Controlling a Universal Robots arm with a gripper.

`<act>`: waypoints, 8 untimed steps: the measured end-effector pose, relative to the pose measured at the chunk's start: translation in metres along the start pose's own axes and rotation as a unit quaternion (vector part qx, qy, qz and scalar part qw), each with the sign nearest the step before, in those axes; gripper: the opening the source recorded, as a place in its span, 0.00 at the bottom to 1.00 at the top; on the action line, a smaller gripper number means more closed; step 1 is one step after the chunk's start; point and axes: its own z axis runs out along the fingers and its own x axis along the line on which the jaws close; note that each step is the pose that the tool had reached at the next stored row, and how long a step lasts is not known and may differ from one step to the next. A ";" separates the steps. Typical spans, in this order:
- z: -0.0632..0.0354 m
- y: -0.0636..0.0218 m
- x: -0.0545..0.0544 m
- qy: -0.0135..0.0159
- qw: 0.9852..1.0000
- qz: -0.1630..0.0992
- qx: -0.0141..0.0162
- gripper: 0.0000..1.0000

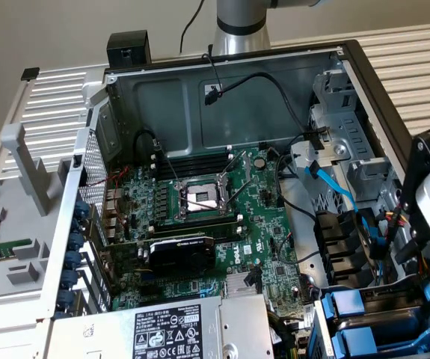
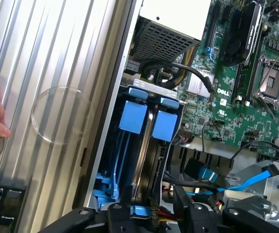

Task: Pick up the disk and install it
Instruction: 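Insert the first disk wire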

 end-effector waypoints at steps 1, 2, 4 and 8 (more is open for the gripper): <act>0.0003 -0.0007 0.000 -0.002 1.000 0.000 -0.002 0.45; 0.0003 -0.0013 0.001 -0.003 1.000 0.001 -0.004 0.45; 0.0004 -0.0020 0.001 -0.006 1.000 0.001 -0.007 0.43; 0.0011 -0.0052 0.003 -0.013 1.000 0.001 -0.011 0.36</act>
